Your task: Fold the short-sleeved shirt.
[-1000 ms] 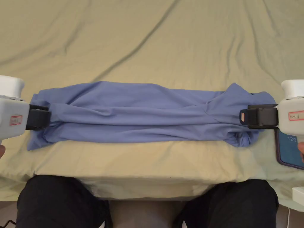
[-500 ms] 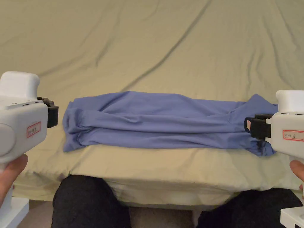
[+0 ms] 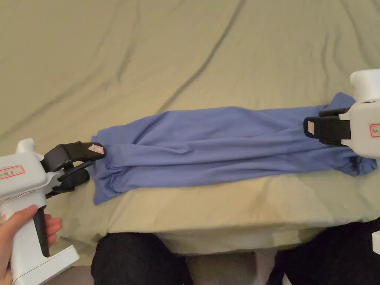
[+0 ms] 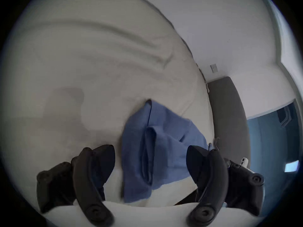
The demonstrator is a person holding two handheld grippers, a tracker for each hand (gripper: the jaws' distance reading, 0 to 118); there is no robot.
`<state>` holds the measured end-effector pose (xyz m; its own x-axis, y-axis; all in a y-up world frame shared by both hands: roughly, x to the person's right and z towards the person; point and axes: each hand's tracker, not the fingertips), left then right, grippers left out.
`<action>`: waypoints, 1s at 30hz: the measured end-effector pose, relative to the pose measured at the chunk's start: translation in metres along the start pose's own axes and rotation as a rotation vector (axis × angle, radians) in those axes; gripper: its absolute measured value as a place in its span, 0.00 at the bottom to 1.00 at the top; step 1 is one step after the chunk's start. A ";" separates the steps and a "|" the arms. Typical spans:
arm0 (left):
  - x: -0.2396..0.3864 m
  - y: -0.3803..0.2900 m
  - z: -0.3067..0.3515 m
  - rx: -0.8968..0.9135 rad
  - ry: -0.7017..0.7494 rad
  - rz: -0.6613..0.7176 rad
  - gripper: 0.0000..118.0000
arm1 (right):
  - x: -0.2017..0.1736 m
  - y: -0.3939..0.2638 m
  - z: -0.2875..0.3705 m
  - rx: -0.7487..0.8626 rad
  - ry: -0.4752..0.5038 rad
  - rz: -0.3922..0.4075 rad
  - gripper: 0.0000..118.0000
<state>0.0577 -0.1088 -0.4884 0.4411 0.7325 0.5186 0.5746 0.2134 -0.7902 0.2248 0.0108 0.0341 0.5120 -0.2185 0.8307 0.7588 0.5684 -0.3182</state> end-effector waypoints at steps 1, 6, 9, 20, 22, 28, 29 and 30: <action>0.004 -0.009 -0.013 -0.035 -0.046 0.014 0.84 | -0.002 0.002 -0.004 -0.003 0.010 -0.005 0.03; 0.035 -0.013 -0.051 -0.077 -0.016 -0.133 0.12 | -0.010 0.012 -0.018 -0.017 0.035 0.000 0.03; 0.030 -0.014 -0.043 -0.071 -0.077 -0.108 0.10 | -0.010 0.013 -0.021 -0.025 0.037 0.016 0.03; 0.052 0.021 0.065 0.102 0.275 -0.280 0.10 | 0.007 0.021 -0.033 -0.029 0.042 0.031 0.03; 0.080 0.018 0.072 0.160 0.390 -0.362 0.10 | 0.013 0.021 -0.035 -0.026 0.048 0.026 0.03; 0.198 -0.029 0.005 0.110 0.725 -0.819 0.10 | 0.034 0.020 -0.037 -0.022 0.038 0.013 0.03; 0.208 -0.039 -0.012 0.084 0.757 -0.874 0.10 | 0.038 0.019 -0.037 -0.021 0.037 0.011 0.03; 0.219 -0.050 -0.029 0.062 0.751 -0.905 0.10 | 0.042 0.018 -0.035 -0.018 0.036 0.006 0.03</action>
<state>0.1460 0.0221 -0.3256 0.1969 -0.2625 0.9446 0.8614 0.5065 -0.0388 0.2745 -0.0159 0.0469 0.5310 -0.2439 0.8115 0.7624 0.5554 -0.3319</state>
